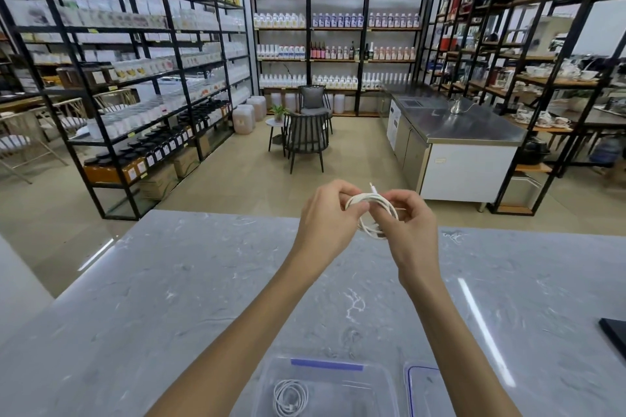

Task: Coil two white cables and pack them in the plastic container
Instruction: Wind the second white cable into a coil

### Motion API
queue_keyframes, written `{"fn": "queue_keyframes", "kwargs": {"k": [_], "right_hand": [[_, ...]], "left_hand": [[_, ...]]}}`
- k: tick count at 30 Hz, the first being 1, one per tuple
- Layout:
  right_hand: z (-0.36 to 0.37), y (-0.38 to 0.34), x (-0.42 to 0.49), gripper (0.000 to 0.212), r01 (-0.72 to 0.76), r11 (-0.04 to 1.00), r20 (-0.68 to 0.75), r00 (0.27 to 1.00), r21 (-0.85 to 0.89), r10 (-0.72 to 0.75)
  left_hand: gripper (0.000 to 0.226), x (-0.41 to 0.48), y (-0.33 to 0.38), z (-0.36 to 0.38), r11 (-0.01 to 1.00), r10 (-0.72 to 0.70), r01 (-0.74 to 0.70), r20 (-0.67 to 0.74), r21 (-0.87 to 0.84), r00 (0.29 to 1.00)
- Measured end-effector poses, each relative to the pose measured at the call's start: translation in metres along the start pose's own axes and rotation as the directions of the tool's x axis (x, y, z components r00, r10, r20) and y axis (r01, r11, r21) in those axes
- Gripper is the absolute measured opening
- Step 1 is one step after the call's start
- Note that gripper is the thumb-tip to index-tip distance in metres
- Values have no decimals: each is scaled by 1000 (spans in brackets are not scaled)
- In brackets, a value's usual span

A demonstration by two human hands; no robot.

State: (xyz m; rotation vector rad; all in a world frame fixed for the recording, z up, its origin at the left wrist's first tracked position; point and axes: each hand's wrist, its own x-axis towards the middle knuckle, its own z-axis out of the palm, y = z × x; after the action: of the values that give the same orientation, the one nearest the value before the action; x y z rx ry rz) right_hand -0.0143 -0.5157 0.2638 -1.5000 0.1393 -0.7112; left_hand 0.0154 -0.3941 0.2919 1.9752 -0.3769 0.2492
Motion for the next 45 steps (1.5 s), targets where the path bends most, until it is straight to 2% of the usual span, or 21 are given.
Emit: {"fn": "queue_keyframes", "kwargs": {"k": [3, 7, 10, 12, 15, 17, 19, 21, 25, 30, 35, 37, 39, 41, 42, 45], "right_hand": [[-3, 0, -1, 13, 34, 999, 78, 996, -27, -32], [-7, 2, 0, 12, 72, 990, 78, 995, -122, -63], [-8, 2, 0, 14, 91, 980, 85, 993, -176, -77], [-10, -1, 0, 17, 92, 976, 132, 989, -197, -66], [-16, -5, 2, 20, -37, 991, 303, 950, -126, 74], [-25, -10, 6, 15, -219, 975, 443, 870, -49, 217], [-33, -12, 9, 21, -373, 928, 566, 769, 20, 297], [-35, -12, 10, 27, -430, 902, 594, 738, 50, 319], [-25, -8, 5, 29, -299, 950, 408, 859, -91, 309], [-17, -9, 1, 31, -220, 958, 348, 897, -185, 273], [-11, -9, -4, 24, -165, 976, 300, 933, -139, 200], [-11, -9, -5, 23, -162, 981, 292, 938, -107, 187], [-13, -10, -6, 23, -152, 985, 299, 939, -78, 169], [-13, -10, -8, 25, -137, 988, 313, 937, -77, 154], [-12, -9, -9, 25, -133, 987, 318, 935, -89, 155], [-11, -7, -10, 24, -136, 985, 332, 929, -107, 165]], "left_hand": [[13, 3, 0, 0, 999, -54, 54, 29, -1, 998], [15, 4, -1, -1, 993, -107, 114, 137, -41, 985], [17, 5, -1, -3, 958, -174, 228, 277, -174, 945], [19, 7, -1, -4, 929, -206, 282, 299, -238, 932], [19, 7, -8, -9, 832, -241, 393, 382, -393, 892], [17, 5, -14, -12, 708, -259, 519, 506, -480, 822], [15, 3, -21, -13, 612, -259, 600, 587, -515, 767], [14, 0, -26, -11, 540, -259, 638, 613, -549, 747], [24, -3, -28, -7, 306, -233, 723, 688, -619, 687], [20, -3, -30, -3, 124, -306, 751, 695, -649, 651], [25, -5, -29, -1, -13, -295, 750, 719, -662, 630], [20, -5, -28, -1, -52, -300, 743, 720, -667, 626], [14, -3, -28, 0, -54, -343, 707, 678, -706, 650], [16, -2, -27, 4, -2, -392, 644, 593, -765, 703], [19, -2, -27, 6, 55, -408, 608, 538, -792, 737], [32, -4, -24, 15, 341, -446, 479, 310, -809, 840]]}}
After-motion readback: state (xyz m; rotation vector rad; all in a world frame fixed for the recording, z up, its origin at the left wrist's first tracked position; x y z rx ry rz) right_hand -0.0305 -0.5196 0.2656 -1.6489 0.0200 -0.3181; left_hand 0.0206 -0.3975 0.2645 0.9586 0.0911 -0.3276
